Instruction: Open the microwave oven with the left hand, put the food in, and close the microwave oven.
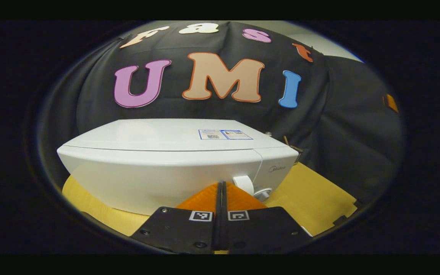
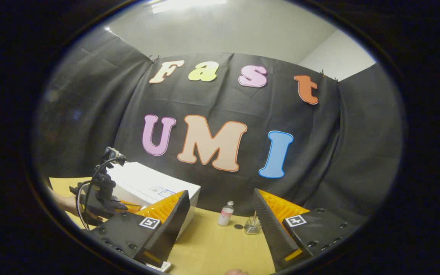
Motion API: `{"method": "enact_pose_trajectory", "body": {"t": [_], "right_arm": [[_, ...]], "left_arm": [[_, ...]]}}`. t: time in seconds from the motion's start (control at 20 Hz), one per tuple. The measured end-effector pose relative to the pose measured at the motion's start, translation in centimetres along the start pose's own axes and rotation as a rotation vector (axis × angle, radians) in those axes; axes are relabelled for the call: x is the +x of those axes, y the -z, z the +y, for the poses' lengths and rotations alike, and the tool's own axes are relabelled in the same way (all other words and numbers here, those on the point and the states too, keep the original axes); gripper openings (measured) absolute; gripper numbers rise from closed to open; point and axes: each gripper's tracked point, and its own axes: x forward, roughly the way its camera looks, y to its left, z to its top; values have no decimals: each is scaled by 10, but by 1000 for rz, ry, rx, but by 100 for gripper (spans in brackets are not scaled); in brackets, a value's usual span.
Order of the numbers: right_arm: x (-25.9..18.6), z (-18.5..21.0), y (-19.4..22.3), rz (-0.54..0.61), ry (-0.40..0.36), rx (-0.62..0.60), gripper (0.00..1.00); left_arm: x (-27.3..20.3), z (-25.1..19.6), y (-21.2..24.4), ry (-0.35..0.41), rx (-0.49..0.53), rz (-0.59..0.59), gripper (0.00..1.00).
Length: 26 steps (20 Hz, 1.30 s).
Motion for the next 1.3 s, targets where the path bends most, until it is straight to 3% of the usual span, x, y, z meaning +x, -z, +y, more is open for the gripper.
{"method": "enact_pose_trajectory", "body": {"t": [0.3, 0.75, 0.95, 1.3], "right_arm": [[-14, 3, -2, 7, 8, 3, 97], [-33, 24, -25, -15, 25, 50, 97], [-47, 43, -45, -40, 22, 70, 97], [-79, 82, -65, -60, 21, 65, 97]], "left_arm": [[-16, -1, -14, -22, 43, -24, 1], [-127, 15, -116, -44, 75, -251, 1], [-172, 34, -128, -89, 126, -283, 1], [-250, 45, -144, -108, 116, -330, 0]]}}
